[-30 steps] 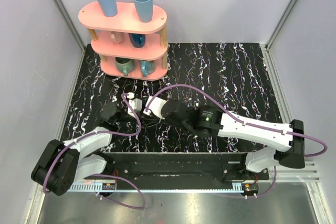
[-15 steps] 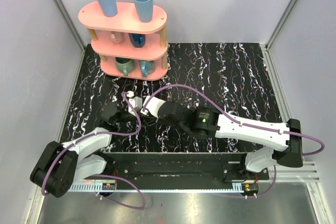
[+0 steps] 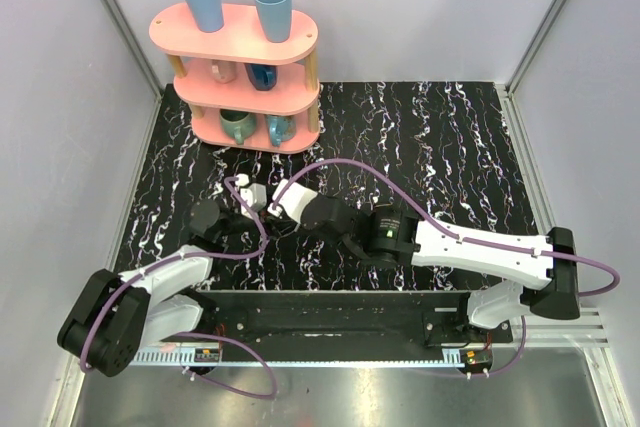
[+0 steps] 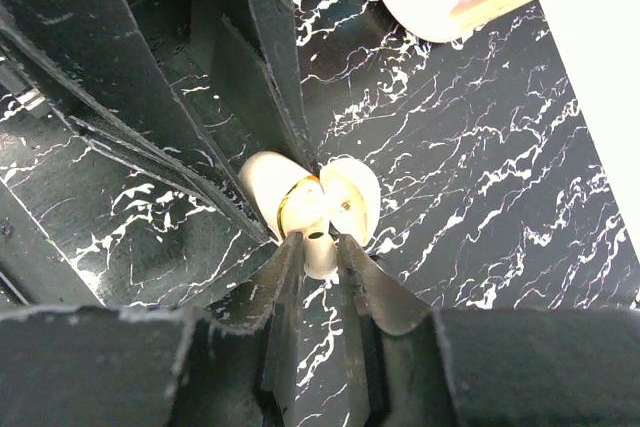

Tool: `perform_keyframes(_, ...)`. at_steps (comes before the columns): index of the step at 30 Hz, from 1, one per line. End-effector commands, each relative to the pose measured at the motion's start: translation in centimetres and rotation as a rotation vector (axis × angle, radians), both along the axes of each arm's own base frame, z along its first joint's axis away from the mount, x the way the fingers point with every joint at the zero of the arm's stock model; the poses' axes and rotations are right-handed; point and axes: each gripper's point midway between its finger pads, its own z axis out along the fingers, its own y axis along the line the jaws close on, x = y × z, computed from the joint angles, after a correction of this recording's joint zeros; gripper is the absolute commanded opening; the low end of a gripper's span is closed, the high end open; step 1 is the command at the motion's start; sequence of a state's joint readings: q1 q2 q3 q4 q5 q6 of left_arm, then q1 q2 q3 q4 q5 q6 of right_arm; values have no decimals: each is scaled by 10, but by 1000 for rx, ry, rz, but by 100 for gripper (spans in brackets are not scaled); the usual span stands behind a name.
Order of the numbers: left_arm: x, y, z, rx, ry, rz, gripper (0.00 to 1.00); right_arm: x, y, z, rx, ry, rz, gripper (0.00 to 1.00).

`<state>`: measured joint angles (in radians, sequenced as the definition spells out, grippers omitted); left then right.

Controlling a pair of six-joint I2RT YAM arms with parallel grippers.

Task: Insert the wireless bluetooth earbuds into the charging case
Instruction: Place the earbud in the charging case.

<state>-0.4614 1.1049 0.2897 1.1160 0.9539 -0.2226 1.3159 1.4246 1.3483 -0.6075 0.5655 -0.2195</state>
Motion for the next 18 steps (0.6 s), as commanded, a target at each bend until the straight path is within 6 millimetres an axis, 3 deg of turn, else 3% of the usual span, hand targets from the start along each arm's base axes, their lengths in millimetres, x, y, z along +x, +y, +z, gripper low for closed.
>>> perform_keyframes(1,-12,4,40,-105,-168,-19,0,1,-4,9,47,-27,-30,26)
perform_keyframes(18,-21,3,41,-120,-163,-68,0,4,-1,29,127,-58,-44,38)
